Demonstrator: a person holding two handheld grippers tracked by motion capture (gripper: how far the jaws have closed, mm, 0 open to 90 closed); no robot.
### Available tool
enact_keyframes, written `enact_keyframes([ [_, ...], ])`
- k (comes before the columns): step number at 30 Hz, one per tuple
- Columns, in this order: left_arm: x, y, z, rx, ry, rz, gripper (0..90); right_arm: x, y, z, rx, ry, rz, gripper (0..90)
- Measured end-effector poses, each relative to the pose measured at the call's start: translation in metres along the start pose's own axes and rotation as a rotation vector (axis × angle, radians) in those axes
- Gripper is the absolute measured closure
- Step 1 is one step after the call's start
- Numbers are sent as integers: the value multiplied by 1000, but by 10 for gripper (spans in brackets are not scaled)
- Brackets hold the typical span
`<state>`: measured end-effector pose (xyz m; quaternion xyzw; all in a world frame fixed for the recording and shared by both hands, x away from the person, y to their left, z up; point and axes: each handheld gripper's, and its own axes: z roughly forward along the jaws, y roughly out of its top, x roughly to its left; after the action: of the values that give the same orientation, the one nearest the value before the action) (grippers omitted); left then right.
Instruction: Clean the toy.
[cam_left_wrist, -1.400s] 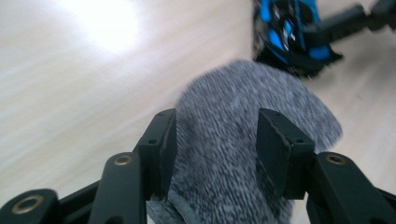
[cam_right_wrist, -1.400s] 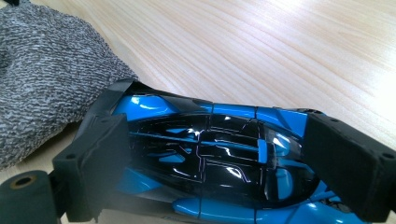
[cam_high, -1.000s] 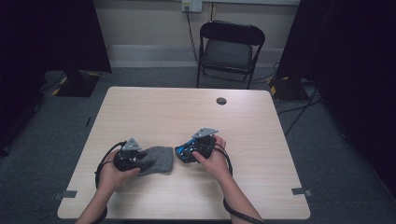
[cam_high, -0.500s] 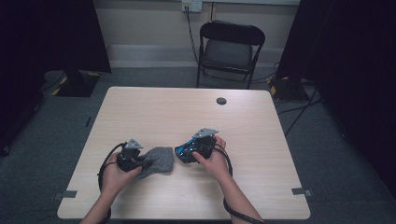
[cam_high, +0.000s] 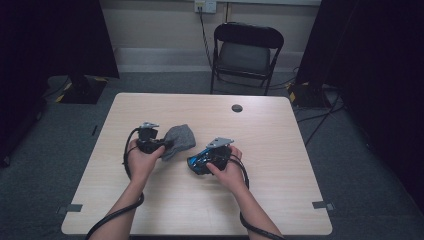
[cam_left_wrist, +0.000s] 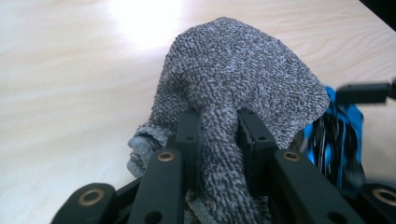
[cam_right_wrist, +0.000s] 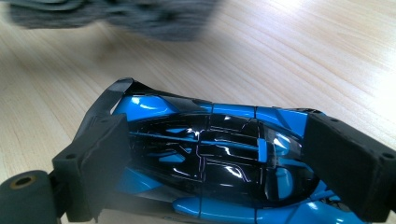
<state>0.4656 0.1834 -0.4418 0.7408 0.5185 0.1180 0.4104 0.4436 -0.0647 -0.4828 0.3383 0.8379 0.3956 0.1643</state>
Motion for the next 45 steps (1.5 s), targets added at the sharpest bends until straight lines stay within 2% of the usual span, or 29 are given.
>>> enact_keyframes([
  [6,-21,21,33,8,25,1,725,0,-1,0,-5,-1,3,78],
  [11,-33,28,58,30,54,-12,722,0,0,0,-1,0,0,78],
  [14,-41,30,70,46,63,1,719,1,1,0,7,-3,3,77],
  [20,-56,32,88,82,64,35,710,1,1,0,12,-7,7,77],
  [23,-62,29,97,119,33,49,709,2,1,0,12,-9,9,77],
  [25,-63,27,99,141,29,72,709,2,1,0,11,-9,10,78],
  [33,-53,20,98,143,-25,105,713,2,1,0,12,-8,10,77],
  [39,-49,17,94,140,-56,94,716,1,1,0,13,-7,10,77],
  [45,-45,14,87,146,-68,112,718,2,1,0,12,-7,9,78],
])
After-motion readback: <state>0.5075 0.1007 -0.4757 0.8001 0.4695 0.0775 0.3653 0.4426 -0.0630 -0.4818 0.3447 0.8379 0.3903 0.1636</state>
